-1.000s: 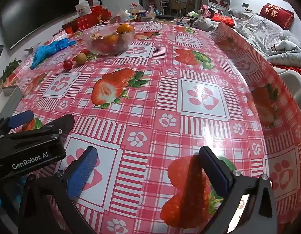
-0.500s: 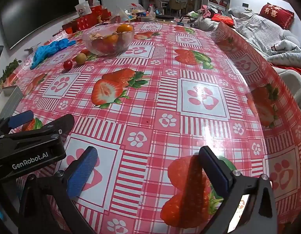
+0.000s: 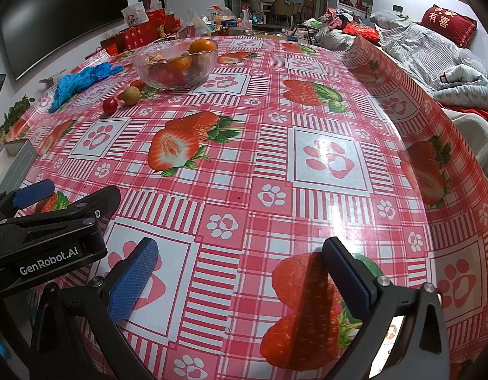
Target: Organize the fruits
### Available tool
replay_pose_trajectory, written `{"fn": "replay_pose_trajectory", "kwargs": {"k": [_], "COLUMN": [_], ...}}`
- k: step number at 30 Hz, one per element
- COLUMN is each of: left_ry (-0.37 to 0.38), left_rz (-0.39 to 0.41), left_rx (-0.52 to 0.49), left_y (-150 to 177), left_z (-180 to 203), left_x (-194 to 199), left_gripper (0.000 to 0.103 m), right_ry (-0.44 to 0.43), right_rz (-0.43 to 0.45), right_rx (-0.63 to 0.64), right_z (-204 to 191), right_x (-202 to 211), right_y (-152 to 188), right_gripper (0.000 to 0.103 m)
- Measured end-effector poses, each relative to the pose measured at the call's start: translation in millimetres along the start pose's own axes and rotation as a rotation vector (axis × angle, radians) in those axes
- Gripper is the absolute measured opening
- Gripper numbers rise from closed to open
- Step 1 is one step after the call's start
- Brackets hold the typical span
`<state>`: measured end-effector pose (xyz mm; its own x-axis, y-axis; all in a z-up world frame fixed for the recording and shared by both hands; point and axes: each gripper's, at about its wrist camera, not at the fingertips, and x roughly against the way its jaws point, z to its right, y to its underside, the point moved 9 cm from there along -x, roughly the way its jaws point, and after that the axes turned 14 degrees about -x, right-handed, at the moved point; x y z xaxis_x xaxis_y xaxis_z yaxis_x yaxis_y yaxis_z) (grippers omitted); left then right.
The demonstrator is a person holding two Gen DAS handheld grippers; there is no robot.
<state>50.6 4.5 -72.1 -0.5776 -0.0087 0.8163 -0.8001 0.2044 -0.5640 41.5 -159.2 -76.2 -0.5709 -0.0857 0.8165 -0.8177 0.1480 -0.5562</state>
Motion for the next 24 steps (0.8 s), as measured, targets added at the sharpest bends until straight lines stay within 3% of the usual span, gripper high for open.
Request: {"fn": "replay_pose_trajectory", "kwargs": {"k": [24], "left_ry": [0.0], "left_rz": [0.0], "left_rx": [0.0], "left_y": [0.0], "left_z": [0.0], "left_x": [0.0], "left_gripper": [0.103], "right_ry": [0.0], "right_rz": [0.0], "right_rx": [0.0], "right_z": [0.1], "right_x": [0.1], "right_y": [0.1], "right_gripper": [0.103]}}
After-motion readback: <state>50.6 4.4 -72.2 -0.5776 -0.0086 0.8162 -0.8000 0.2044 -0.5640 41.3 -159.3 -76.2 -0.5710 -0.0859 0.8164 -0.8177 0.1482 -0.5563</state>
